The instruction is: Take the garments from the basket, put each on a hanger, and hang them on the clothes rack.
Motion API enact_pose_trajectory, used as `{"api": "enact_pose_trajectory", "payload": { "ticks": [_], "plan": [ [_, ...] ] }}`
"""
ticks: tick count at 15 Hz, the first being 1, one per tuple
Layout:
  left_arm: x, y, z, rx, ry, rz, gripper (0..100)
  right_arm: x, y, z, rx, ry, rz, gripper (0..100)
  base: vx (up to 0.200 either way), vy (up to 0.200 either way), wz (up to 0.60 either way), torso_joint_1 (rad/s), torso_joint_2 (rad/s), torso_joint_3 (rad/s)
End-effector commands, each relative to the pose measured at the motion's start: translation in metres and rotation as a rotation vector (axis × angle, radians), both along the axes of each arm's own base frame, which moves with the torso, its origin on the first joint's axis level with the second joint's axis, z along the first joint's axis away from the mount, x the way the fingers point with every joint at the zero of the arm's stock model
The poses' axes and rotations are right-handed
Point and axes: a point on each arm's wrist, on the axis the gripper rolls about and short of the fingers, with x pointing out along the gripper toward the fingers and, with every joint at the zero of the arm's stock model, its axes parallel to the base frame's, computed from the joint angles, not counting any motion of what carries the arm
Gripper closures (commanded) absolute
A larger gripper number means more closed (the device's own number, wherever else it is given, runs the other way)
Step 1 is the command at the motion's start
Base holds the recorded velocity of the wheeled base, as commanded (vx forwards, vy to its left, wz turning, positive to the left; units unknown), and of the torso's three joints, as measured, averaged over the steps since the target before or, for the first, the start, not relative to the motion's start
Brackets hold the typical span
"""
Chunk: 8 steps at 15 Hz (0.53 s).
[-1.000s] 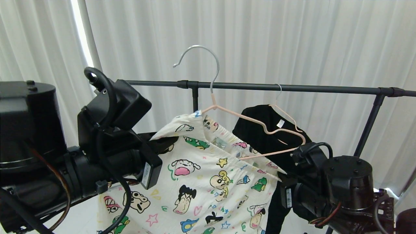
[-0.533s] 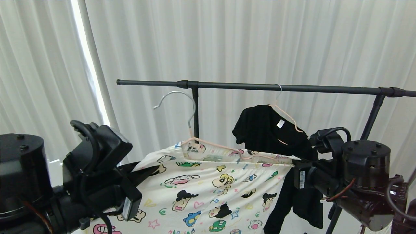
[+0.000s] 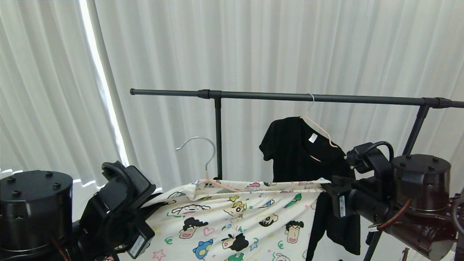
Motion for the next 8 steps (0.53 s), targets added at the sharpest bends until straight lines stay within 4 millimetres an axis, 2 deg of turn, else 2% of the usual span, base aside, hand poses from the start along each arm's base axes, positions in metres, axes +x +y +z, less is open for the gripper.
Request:
{"api": "enact_pose_trajectory", "payload": {
  "ticks": [1, 4, 8],
  "plan": [
    [0.009, -0.006, -0.003, 0.005, 0.022, 0.016, 100, -0.012, -0.002, 0.019, 0.044, -0.043, 0.083, 0, 0.000, 0.000, 0.00, 0.000, 0.00, 0.000],
    [0.012, -0.015, 0.005, -0.089, 0.029, 0.022, 100, -0.023, -0.005, 0.029, 0.028, -0.079, 0.272, 0, 0.000, 0.000, 0.00, 0.000, 0.00, 0.000],
    [0.017, -0.016, 0.005, -0.110, 0.027, 0.092, 100, -0.043, -0.008, 0.033, -0.005, -0.040, 0.429, 0, 0.000, 0.000, 0.00, 0.000, 0.00, 0.000]
  ]
}}
